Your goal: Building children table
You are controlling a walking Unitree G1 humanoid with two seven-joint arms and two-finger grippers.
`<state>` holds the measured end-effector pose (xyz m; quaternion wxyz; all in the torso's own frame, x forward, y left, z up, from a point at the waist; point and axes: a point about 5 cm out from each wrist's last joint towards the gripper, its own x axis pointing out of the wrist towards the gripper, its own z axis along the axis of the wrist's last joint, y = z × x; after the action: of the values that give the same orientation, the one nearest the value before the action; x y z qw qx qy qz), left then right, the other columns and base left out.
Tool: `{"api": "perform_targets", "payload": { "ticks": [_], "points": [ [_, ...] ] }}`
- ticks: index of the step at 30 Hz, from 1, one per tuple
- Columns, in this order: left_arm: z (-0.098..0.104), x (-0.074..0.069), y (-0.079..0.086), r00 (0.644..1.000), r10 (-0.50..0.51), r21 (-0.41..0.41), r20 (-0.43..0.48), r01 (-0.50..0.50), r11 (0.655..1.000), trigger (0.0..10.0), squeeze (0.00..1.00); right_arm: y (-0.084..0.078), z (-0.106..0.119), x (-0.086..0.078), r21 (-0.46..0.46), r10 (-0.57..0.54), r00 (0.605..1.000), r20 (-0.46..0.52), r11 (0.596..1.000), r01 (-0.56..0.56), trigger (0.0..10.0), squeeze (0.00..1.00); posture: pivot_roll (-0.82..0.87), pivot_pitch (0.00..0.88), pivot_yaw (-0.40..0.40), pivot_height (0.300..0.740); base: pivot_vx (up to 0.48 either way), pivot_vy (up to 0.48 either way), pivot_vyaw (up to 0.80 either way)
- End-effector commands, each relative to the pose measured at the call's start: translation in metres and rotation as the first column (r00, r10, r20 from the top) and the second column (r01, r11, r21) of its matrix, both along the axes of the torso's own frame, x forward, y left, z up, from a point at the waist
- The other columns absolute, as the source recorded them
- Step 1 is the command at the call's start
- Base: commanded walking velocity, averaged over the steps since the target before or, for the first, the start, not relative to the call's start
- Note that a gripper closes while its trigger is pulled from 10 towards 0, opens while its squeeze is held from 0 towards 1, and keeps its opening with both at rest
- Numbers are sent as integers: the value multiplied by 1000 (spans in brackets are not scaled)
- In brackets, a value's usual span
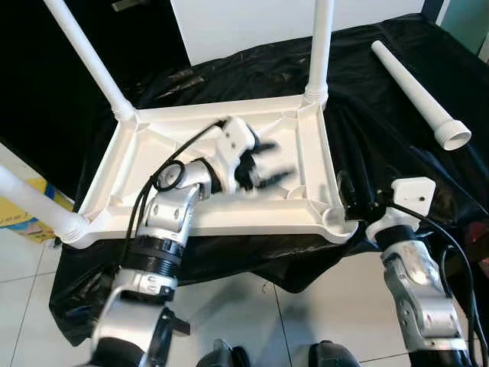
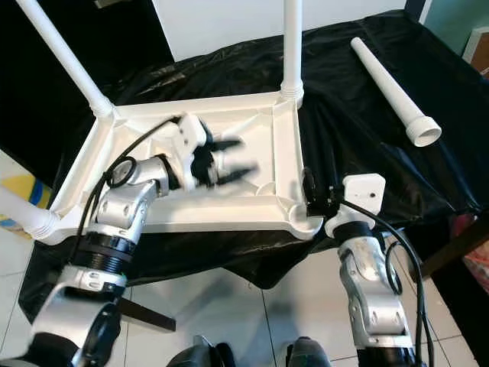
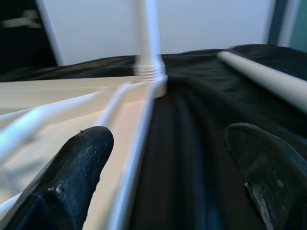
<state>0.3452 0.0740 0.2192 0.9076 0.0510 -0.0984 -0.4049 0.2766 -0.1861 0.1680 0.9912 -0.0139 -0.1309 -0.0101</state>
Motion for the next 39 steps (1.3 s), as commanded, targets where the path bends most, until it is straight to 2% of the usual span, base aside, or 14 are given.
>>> {"api": "perform_targets", "payload": {
  "ticks": [1,2,10,11,12,14,15,18,22,25,32,34,36,39],
  "points": [
    [-7,-1,7,996,85,-62,-36,-87,994,10000,0,-5,1,5,15,-48,999,12,999,48,10000,0,-178,59,97,740,0,0,0],
    [-9,-3,7,992,114,-113,-54,-119,986,10000,0,-8,2,9,32,-76,997,15,997,76,10000,0,-173,63,96,740,0,0,0],
    [-9,-3,7,992,114,-113,-54,-119,986,10000,0,-8,2,9,32,-76,997,15,997,76,10000,0,-173,63,96,740,0,0,0],
    [-9,-6,8,987,148,-167,-60,-156,973,10000,0,-13,2,13,40,-113,993,13,993,113,10000,0,-172,65,96,740,0,0,0],
    [-10,-5,19,969,232,-270,-83,-246,931,10000,0,-16,3,18,15,-141,990,19,990,141,10000,0,-164,67,78,740,0,0,0],
    [-15,-6,36,933,336,-393,-130,-359,846,10000,0,-15,3,22,-25,-152,988,33,988,153,10000,0,-157,62,70,740,0,0,0],
    [-15,-6,36,933,336,-393,-130,-359,846,10000,0,-15,3,22,-25,-152,988,33,988,153,10000,0,-157,62,70,740,0,0,0],
    [-26,-7,47,907,393,-427,-155,-420,801,10000,0,-4,-2,20,-34,-124,992,32,992,125,10000,0,-153,53,57,740,0,0,0],
    [-30,-9,51,896,420,-427,-146,-440,790,10000,0,3,-6,18,-28,-105,994,26,994,106,10000,0,-149,47,51,740,0,0,0],
    [-35,-13,56,870,472,-434,-143,-484,760,10000,0,13,-13,15,-11,-75,997,14,997,75,10000,0,-145,36,49,740,0,0,0],
    [-44,-18,56,850,507,-409,-140,-516,753,10000,0,18,-21,13,12,-68,998,13,998,68,10000,0,-138,29,43,740,0,0,0],
    [-50,-21,56,847,515,-385,-131,-522,761,10000,0,21,-24,12,19,-64,998,12,998,64,10000,0,-137,26,44,740,0,0,0],
    [-56,-25,50,847,526,-311,-71,-520,796,10000,0,33,-30,11,17,-25,999,25,1000,25,10000,0,-129,23,46,740,0,0,0],
    [-56,-26,49,845,533,-296,-50,-522,800,10000,0,38,-30,11,22,-6,999,36,1000,5,10000,0,-129,23,46,740,0,0,0]
  ]
}}
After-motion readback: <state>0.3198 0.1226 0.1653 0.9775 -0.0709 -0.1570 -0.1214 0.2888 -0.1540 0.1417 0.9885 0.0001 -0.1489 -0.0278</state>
